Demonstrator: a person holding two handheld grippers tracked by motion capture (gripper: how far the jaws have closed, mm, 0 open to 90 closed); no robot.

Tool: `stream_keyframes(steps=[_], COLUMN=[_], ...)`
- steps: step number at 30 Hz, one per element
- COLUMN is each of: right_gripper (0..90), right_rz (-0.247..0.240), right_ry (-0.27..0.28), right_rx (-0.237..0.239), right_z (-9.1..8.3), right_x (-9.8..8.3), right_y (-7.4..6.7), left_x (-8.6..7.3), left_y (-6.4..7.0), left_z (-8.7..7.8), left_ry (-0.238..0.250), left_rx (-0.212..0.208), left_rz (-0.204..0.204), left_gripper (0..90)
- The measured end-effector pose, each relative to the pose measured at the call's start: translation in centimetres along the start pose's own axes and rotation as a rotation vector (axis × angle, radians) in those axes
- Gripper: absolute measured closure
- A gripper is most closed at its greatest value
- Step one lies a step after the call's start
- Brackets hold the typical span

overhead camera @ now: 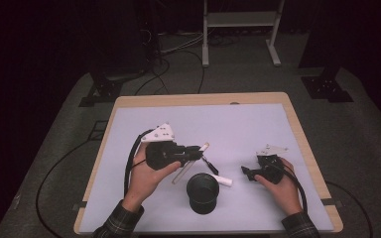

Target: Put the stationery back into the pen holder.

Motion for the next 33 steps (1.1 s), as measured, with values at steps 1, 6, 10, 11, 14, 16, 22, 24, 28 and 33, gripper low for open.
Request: stream_keyframes(steps=[1, 6, 10, 11, 14, 16, 22, 24, 28, 33], right_gripper=[18.8, 18.8, 18.8, 18.8, 18.8, 18.8, 18.8, 18.8, 18.8, 18.8], right_rz=[0.000, 0.000, 0.000, 0.000, 0.001, 0.000, 0.000, 0.000, 0.000, 0.000], right_ry=[0.000, 0.000, 0.000, 0.000, 0.000, 0.000, 0.000, 0.000, 0.000, 0.000], right_rx=[0.000, 0.000, 0.000, 0.000, 0.000, 0.000, 0.000, 0.000, 0.000, 0.000], right_z=[0.0, 0.0, 0.0, 0.0, 0.0, 0.0, 0.0, 0.0, 0.0, 0.0], right_x=[0.0, 0.0, 0.0, 0.0, 0.0, 0.0, 0.0, 0.0, 0.0, 0.0], right_y=[0.0, 0.0, 0.0, 0.0, 0.0, 0.0, 0.0, 0.0, 0.0, 0.0], left_x=[0.0, 0.2, 0.3, 0.4, 0.3, 0.3, 0.3, 0.3, 0.3, 0.3], left_y=[0.1, 0.4, 0.6, 0.7, 0.9, 1.0, 1.3, 1.3, 1.4, 1.5], left_z=[0.1, 0.5, 0.9, 1.0, 1.4, 1.8, 2.7, 3.0, 3.4, 3.7], left_ry=[0.002, 0.004, 0.005, 0.002, -0.002, 0.000, -0.018, -0.021, -0.023, -0.025], left_rx=[-0.002, -0.017, -0.024, -0.028, -0.034, -0.039, -0.042, -0.043, -0.045, -0.053], left_rz=[-0.002, 0.006, 0.007, 0.010, 0.015, 0.013, 0.024, 0.025, 0.025, 0.029], left_gripper=[78.4, 78.4, 78.4, 78.4, 78.4, 78.4, 78.3, 78.3, 78.3, 78.3])
Point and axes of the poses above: each handheld gripper's, and its own axes: z roughly forward along the jaws, x roughly out of its top, y roughly to its right, the point moved 1 cm from there along z, roughly forward along the jaws, and after that the axes turned 6 degrees about z, right-handed, at the moved point
